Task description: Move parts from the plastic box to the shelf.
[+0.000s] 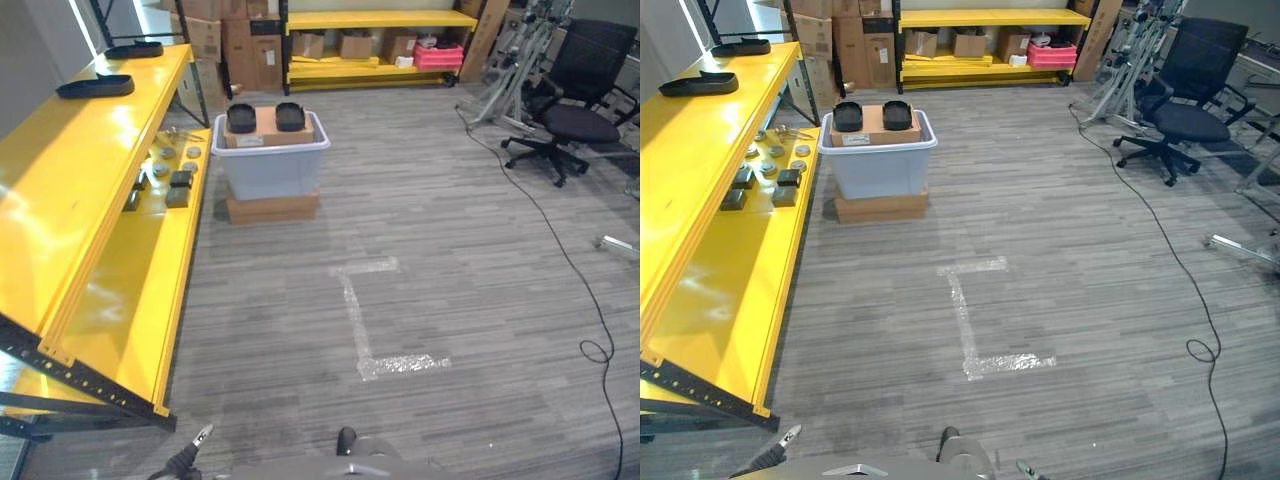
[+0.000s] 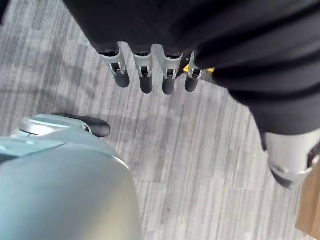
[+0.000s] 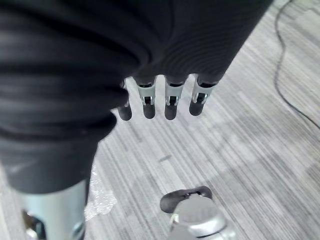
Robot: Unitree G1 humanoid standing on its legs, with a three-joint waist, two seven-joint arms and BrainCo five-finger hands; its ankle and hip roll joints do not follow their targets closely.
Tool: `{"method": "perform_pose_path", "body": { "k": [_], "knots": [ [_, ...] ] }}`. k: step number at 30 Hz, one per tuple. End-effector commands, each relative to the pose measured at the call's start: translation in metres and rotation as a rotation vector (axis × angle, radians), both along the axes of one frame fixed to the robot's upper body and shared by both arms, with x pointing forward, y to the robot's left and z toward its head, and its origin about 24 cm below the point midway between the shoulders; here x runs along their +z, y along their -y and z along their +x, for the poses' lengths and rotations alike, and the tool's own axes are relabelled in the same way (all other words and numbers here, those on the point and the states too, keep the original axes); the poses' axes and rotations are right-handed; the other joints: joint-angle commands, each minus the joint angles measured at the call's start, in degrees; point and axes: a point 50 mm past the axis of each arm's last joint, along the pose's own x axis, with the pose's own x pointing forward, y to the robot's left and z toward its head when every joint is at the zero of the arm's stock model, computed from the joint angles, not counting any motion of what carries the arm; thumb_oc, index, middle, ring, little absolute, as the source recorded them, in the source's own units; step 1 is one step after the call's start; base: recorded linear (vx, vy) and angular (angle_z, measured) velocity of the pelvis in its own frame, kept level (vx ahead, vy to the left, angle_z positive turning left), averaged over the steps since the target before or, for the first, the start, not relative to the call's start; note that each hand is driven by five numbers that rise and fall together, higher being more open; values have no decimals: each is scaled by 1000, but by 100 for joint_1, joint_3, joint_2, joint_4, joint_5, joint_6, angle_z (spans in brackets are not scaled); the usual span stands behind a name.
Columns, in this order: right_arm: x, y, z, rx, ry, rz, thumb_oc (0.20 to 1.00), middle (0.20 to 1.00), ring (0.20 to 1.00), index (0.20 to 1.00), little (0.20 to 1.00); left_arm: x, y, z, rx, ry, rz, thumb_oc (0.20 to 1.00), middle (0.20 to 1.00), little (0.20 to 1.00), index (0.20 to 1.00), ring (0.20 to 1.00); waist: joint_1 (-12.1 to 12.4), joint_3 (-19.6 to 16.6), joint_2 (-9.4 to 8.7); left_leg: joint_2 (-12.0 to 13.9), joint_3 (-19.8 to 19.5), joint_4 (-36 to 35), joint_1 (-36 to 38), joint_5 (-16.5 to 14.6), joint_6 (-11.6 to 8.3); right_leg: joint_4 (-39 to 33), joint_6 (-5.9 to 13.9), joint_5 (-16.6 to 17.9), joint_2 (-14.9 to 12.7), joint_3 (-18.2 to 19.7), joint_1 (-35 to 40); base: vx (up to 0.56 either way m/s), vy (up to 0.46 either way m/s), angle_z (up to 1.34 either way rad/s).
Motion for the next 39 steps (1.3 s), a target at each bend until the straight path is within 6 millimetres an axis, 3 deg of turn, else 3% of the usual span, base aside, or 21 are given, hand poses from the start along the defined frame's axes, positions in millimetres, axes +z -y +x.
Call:
{"method": "perform_pose_path", "body": {
  "k": [1, 4, 5, 7, 10, 12, 14, 17, 18, 19, 21, 23, 24, 25, 27, 30, 31, 33, 34, 37, 39],
  "knots": [
    [4, 16, -8, 23, -97, -57, 1000, 1000, 1000, 1000, 1000, 10, -5, 36, 43, 131, 11, 1000, 1000, 1000, 1000, 1000, 190, 284, -219, 119, 392, 2178, -1100, 652, 183, -729, 116, 593, -9, 12, 106, 284, -299, 20],
    [7, 21, -3, 26, -108, -71, 1000, 1000, 1000, 1000, 1000, 11, -9, 39, 97, 145, 7, 1000, 1000, 1000, 1000, 1000, 383, 436, -165, -34, 723, 1699, -1510, 457, 302, -806, 87, 400, 119, -111, 460, 344, -89, 7],
    [7, 22, -1, 44, -122, -72, 1000, 1000, 1000, 1000, 1000, 12, -16, 32, 152, 151, 9, 1000, 1000, 1000, 1000, 1000, 499, 466, -88, -181, 911, 580, -1684, 753, 252, -804, 132, 338, 229, -109, 634, 393, 27, -37],
    [7, 22, -1, 46, -126, -75, 1000, 1000, 1000, 1000, 1000, 12, -20, 29, 193, 145, 13, 1000, 1000, 1000, 1000, 1000, 587, 449, 9, -268, 854, -183, -1860, 1125, 170, -769, 156, 270, 326, -55, 718, 439, 70, -32],
    [7, 22, -3, 42, -138, -78, 1000, 1000, 1000, 1000, 1000, 11, -24, 21, 244, 135, 3, 1000, 1000, 1000, 1000, 1000, 784, 422, 252, -187, 692, -1276, -2273, 2006, -36, -585, 97, 35, 527, 56, 934, 473, 123, -8],
    [6, 20, -6, 58, -133, -81, 1000, 1000, 1000, 1000, 1000, 10, -25, 16, 268, 134, 1, 1000, 1000, 1000, 1000, 1000, 894, 473, 371, -128, 624, -1601, -2452, 2204, -99, -287, 49, -222, 563, 72, 1080, 631, 228, -26],
    [5, 16, -3, 72, -107, -93, 1000, 1000, 1000, 1000, 1000, 8, -24, 9, 319, 135, -5, 1000, 1000, 1000, 1000, 1000, 894, 502, 425, -75, 690, -1534, -2505, 2161, -156, 153, 19, -696, 485, 17, 1237, 731, 286, -34],
    [3, 9, 5, 79, -69, -104, 1000, 1000, 1000, 1000, 1000, 8, -26, 5, 335, 128, 16, 1000, 1000, 1000, 1000, 1000, 955, 408, 380, -135, 823, -1157, -2416, 1726, 12, 593, 69, -1259, 284, 12, 1475, 572, 237, -31],
    [3, 8, 5, 80, -67, -102, 1000, 1000, 1000, 1000, 1000, 8, -26, 4, 328, 123, 21, 1000, 1000, 1000, 1000, 1000, 977, 385, 363, -159, 819, -1056, -2417, 1675, 36, 632, 80, -1336, 247, 16, 1544, 525, 212, -33],
    [2, 4, 9, 84, -47, -95, 1000, 1000, 1000, 1000, 1000, 8, -27, 5, 303, 111, 35, 1000, 1000, 1000, 1000, 1000, 1066, 292, 366, -195, 820, -797, -2453, 1600, 189, 699, 98, -1329, 205, 38, 1698, 474, 189, -47],
    [1, -2, 16, 111, -11, -82, 1000, 1000, 1000, 1000, 1000, 9, -27, 10, 255, 114, 35, 1000, 1000, 1000, 1000, 1000, 1110, 172, 186, -578, 817, -627, -2297, 1205, 438, 1296, 322, -1115, -114, -12, 1815, 517, 265, -41],
    [2, -7, 24, 124, 25, -75, 1000, 1000, 1000, 1000, 1000, 9, -22, 18, 210, 113, 28, 1000, 1000, 1000, 1000, 1000, 1076, 73, 161, -953, 788, -743, -1992, 894, 794, 2558, 655, -502, -409, -22, 1415, 357, 305, -25],
    [2, -7, 25, 123, 29, -74, 1000, 1000, 1000, 1000, 1000, 9, -21, 19, 207, 113, 25, 1000, 1000, 1000, 1000, 1000, 1072, 67, 167, -974, 798, -758, -1959, 867, 828, 2734, 674, -440, -446, -4, 1333, 294, 265, -3],
    [4, -2, 27, 114, 70, -51, 1000, 1000, 1000, 1000, 1000, 10, -20, 23, 193, 117, 21, 1000, 1000, 1000, 1000, 1000, 1017, 67, 175, -1053, 828, -817, -1806, 718, 950, 3189, 728, -160, -535, 56, 930, 209, 145, 15],
    [7, 7, 26, 129, 106, -24, 1000, 1000, 1000, 1000, 1000, 11, -21, 29, 187, 119, 35, 1000, 1000, 1000, 1000, 1000, 926, 114, 168, -1068, 907, -854, -1634, 556, 1019, 3281, 731, -50, -531, 19, 425, 306, 56, 9],
    [8, 1, 37, 138, 149, -5, 1000, 1000, 1000, 1000, 1000, 14, -19, 41, 143, 135, 49, 1000, 1000, 1000, 1000, 1000, 797, 278, 191, -1020, 829, -919, -1344, 476, 985, 2624, 617, -262, -284, -203, -150, 237, -136, 9],
    [9, -6, 46, 149, 181, 3, 1000, 1000, 1000, 1000, 1000, 16, -19, 45, 133, 142, 56, 1000, 1000, 1000, 1000, 1000, 636, 418, 157, -1008, 657, -863, -1097, 419, 937, 1242, 626, 369, -243, -291, -679, 407, -314, 22],
    [9, -8, 47, 152, 188, 4, 1000, 1000, 1000, 1000, 1000, 16, -20, 44, 129, 141, 59, 1000, 1000, 1000, 1000, 1000, 551, 455, 64, -1084, 543, -786, -1003, 266, 926, 634, 736, 701, -334, -180, -887, 469, -311, 48],
    [8, -10, 44, 138, 194, 12, 1000, 1000, 1000, 1000, 1000, 15, -21, 40, 83, 134, 64, 1000, 1000, 1000, 1000, 1000, 395, 517, -74, -1176, 236, -613, -780, -134, 886, -614, 911, 1147, -587, 54, -1187, 565, -297, 50],
    [7, -8, 36, 125, 191, 14, 1000, 1000, 1000, 1000, 1000, 13, -21, 34, 67, 120, 61, 1000, 1000, 1000, 1000, 1000, 308, 575, -55, -1098, -26, -504, -533, -377, 863, -1190, 996, 1300, -727, 182, -1299, 524, -214, 62],
    [5, -7, 27, 125, 186, 13, 1000, 1000, 1000, 1000, 1000, 12, -24, 24, 60, 112, 65, 1000, 1000, 1000, 1000, 1000, 272, 616, -76, -938, -53, -297, -310, -665, 819, -1139, 1034, 1388, -892, 163, -1341, 715, -322, 89]
  ]
}}
